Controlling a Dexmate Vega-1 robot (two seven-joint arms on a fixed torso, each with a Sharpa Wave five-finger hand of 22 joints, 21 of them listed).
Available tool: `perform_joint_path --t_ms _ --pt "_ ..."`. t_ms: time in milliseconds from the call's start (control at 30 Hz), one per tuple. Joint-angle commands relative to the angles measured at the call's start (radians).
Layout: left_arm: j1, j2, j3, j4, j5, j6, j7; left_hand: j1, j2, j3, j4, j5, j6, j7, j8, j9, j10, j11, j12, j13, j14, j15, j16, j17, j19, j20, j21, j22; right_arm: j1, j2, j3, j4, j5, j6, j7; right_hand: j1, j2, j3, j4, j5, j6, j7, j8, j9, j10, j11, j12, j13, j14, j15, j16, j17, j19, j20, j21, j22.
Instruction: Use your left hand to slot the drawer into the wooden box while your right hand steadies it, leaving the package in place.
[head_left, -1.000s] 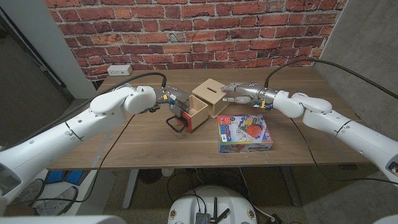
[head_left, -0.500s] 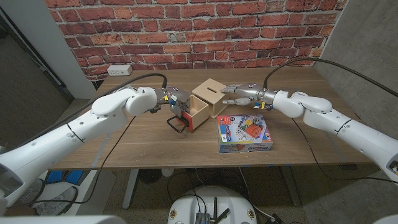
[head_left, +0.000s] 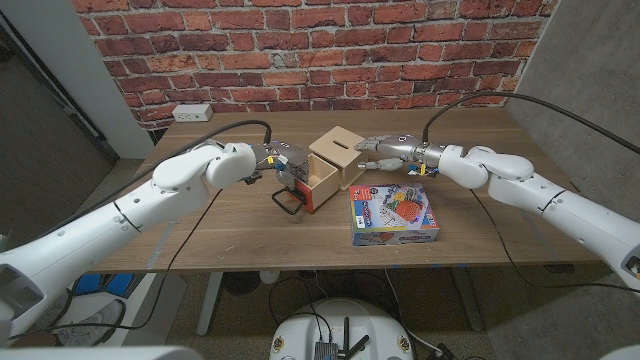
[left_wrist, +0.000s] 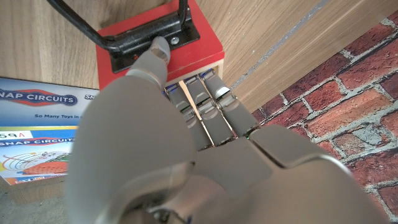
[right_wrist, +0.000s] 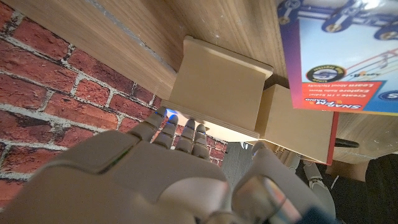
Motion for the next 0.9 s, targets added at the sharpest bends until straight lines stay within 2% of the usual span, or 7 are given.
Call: perform_joint_path --t_ms 33,900 --pt "-0.02 -0.019 0.017 0.022 0.01 -0.011 0.001 -0.007 0.025 0.003 0.003 0.004 0.007 -0.004 0.003 0.003 0.01 0.0 0.004 0.002 0.0 -0.07 0.004 0.004 0.001 -0.086 0.003 0.003 0.014 0.003 -0.01 0.013 -0.004 0.011 0.031 -0.008 0.039 0.005 0.007 -0.001 -0.005 -0.001 0.005 0.001 0.0 -0.003 0.003 -0.001 0.007 -0.067 0.006 0.003 0.017 -0.082 0.009 0.002" --pt "-0.005 -0.016 0.014 -0.004 0.035 0.042 -0.007 -0.007 0.027 0.002 0.003 0.006 0.008 -0.003 0.003 0.003 0.012 -0.001 0.004 0.002 0.003 -0.069 0.004 0.005 0.003 -0.086 0.003 0.003 0.036 0.009 -0.022 0.036 -0.019 0.043 0.036 -0.01 0.038 0.004 0.009 -0.002 0.003 0.007 0.009 0.001 0.01 0.005 0.007 -0.001 0.018 -0.063 0.01 0.002 0.051 -0.091 0.015 0.002"
